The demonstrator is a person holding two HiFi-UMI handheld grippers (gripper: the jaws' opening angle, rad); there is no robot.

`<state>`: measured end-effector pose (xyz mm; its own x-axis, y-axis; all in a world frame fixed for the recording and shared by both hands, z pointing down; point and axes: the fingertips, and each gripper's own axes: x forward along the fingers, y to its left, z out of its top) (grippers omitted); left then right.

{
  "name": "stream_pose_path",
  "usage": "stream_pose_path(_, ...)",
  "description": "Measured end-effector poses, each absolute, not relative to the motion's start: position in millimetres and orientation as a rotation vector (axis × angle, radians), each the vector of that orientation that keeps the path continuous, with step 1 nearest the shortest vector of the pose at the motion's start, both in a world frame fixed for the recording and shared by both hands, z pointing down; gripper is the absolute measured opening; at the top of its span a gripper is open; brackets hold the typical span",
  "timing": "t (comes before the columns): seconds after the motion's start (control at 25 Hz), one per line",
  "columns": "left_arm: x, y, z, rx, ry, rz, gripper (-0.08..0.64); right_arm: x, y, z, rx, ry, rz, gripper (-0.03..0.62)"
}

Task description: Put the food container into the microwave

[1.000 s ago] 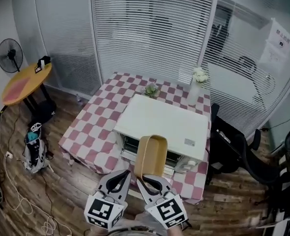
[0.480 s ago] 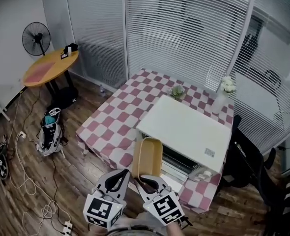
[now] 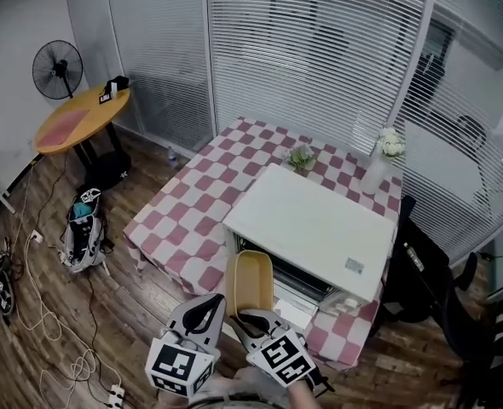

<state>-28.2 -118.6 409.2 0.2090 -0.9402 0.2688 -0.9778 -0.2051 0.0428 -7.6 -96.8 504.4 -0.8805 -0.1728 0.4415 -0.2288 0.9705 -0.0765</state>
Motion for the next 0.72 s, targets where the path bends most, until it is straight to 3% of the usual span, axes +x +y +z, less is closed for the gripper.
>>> stream_pose_path(0.72,3,-185,424,2.499,-1.482,0.323,0.014,27,-161,558,0.595,-2.428,0.245,0.015)
